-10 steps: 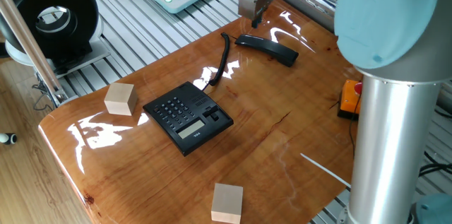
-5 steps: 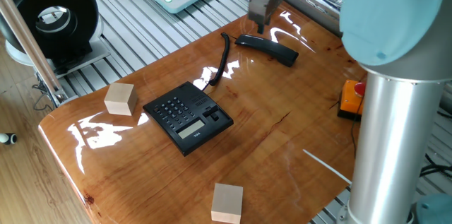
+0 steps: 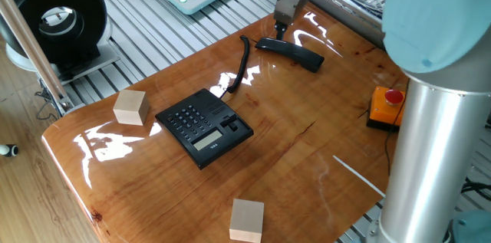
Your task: Place the handset of the telephone on the corresponding phone cradle
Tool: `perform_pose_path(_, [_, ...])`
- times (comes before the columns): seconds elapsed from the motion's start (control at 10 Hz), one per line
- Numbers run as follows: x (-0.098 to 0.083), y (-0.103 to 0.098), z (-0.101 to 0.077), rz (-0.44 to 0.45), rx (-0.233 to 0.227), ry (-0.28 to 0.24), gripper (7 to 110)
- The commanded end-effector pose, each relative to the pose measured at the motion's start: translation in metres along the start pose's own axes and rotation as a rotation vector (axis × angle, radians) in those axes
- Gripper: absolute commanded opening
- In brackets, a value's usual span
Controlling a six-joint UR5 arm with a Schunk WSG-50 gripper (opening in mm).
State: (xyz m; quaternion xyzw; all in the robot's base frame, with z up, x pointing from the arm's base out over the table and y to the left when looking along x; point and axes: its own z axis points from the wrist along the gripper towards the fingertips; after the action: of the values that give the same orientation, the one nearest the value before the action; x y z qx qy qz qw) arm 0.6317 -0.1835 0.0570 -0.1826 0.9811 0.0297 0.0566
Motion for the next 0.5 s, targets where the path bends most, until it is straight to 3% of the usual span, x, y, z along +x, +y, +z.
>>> perform_pose_path(0.0, [-0.010,0.029,0.008,0.069,-0.018,-0.051,110])
perform_pose_path(0.1, [-0.013,0.037,0.012,0.087,-0.007,-0.072,88])
perform_pose_path(0.2, [-0.007,0.038,0.013,0.097,0.022,-0.059,88])
perform_pose_path(0.4, [0.010,0.034,0.020,0.073,0.036,-0.041,88])
